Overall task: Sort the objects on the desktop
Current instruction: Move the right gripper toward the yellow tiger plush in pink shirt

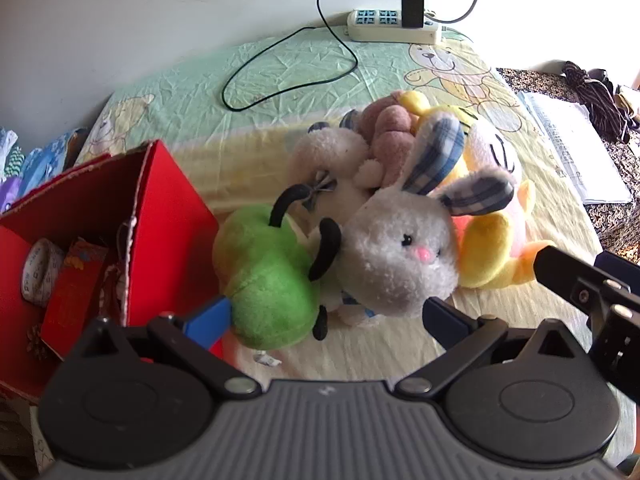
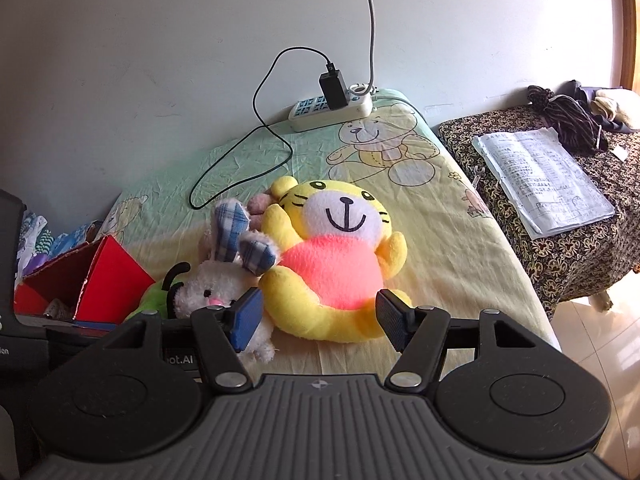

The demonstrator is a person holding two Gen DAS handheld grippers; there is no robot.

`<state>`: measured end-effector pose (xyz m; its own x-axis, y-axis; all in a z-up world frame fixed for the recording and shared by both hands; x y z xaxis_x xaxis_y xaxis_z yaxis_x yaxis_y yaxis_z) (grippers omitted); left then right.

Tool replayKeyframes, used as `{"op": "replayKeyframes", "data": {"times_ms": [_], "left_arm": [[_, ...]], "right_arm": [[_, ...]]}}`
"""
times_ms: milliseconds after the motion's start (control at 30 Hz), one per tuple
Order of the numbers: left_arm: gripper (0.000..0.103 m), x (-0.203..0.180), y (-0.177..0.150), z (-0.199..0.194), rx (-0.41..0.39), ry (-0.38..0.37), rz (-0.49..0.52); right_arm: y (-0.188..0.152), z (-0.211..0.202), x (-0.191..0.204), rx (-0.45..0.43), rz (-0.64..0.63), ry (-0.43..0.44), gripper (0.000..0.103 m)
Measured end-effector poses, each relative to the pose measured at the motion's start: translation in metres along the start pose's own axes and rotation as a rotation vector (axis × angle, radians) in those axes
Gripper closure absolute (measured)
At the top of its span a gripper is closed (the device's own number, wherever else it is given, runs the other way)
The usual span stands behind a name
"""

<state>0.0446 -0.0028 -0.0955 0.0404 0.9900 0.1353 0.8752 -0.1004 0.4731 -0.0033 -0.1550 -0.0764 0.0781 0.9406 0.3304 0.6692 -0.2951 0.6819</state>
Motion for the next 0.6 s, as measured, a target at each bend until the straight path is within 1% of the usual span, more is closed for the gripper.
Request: {"op": "replayKeyframes", "data": {"times_ms": [167, 267, 333, 433, 533, 600], "left_arm": [[0.001, -0.005, 0.003, 0.001, -0.010, 0.015, 0.023], [0.001, -0.009, 0.005, 0.000, -0.015, -0.013, 0.028], [0.001, -0.012, 0.006, -0.006, -0.041, -0.038, 0.032], [0.002, -0.021, 0.009, -0.020, -0.098, -0.118, 0.038], [0.002, -0.038, 0.012, -0.029, -0.147, -0.173, 0.091], [0.003, -0.052, 0.014, -0.031, -0.163, -0.218, 0.124]], "right_arm": [[-0.003, 0.005, -0.006, 0.015, 0.016, 0.007, 0.037], [-0.002, 0.006, -0.013, 0.017, 0.050, 0.027, 0.037], [0.002, 0.007, -0.022, 0.014, 0.085, 0.035, 0.037], [0.010, 0.006, -0.039, -0.007, 0.134, 0.037, 0.037], [0.015, 0.011, -0.059, -0.012, 0.194, 0.047, 0.037], [0.016, 0.018, -0.069, 0.003, 0.250, 0.077, 0.037]]}}
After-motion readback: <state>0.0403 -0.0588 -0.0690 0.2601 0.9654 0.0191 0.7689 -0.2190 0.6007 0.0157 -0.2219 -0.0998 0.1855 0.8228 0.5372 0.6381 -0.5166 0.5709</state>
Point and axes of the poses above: each gripper's, at about its wrist camera, not at the fingertips, and z roughly the way its jaws point, x to its left, y to its top, the point moved 10 cm from there along z, roughly the way its jaws point, and after that the axes turned 2 degrees about y, right-handed, at the moved point
